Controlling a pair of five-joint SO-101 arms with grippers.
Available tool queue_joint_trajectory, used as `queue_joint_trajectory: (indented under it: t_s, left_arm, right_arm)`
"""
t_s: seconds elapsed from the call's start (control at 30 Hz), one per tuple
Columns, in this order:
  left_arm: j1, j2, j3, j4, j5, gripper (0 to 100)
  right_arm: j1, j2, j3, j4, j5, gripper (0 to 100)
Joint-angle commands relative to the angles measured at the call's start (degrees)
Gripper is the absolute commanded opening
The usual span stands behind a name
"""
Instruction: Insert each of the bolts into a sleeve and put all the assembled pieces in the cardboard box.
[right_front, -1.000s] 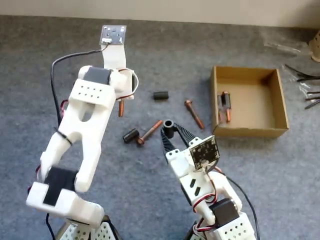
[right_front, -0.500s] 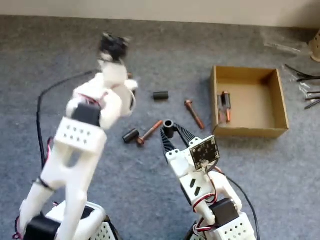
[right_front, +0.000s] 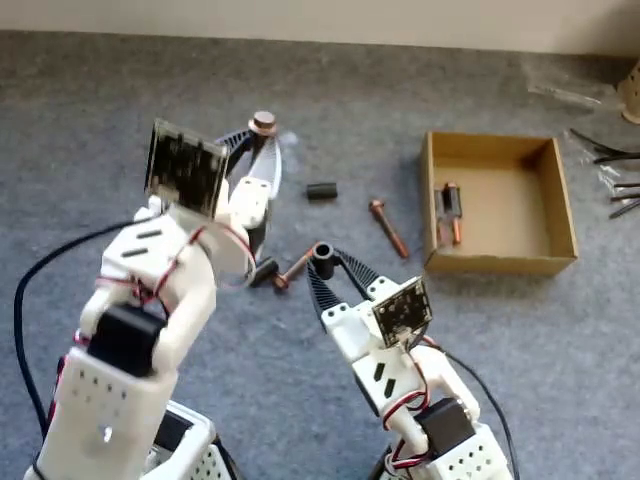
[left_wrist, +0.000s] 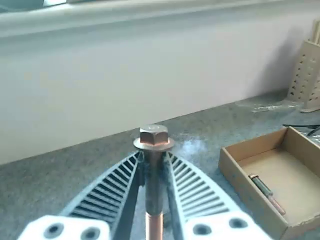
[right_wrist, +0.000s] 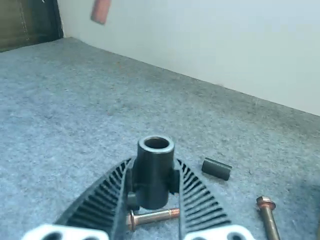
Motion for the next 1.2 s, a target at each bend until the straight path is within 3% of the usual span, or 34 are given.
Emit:
queue_joint_trajectory:
  t_s: [0.0,0.33,0.8,1.0,1.17]
  left_arm:
    - [4.26,-5.93,1.98,-1.41,-0.62,1]
    - [5.14,-24.84,18.86,-9.58,-0.62,1]
    - [6.55,-27.3,35.12,-30.33,-0.26,1]
    - [11.74,-27.38,37.41,-31.21,-0.44,1]
    - [11.91,-27.38,37.67,-31.3,-0.62,1]
  right_arm:
    - [-0.75,-0.66,2.86,-2.15,-0.09,0.5]
    - [-0.66,-0.66,1.89,-2.24,0.0,0.5]
    - [-2.68,-0.66,2.07,-2.24,-0.44,0.5]
    - [-2.59,-0.66,2.15,-2.24,-0.44,0.5]
    - [-2.51,-0.66,2.33,-2.24,-0.44,0.5]
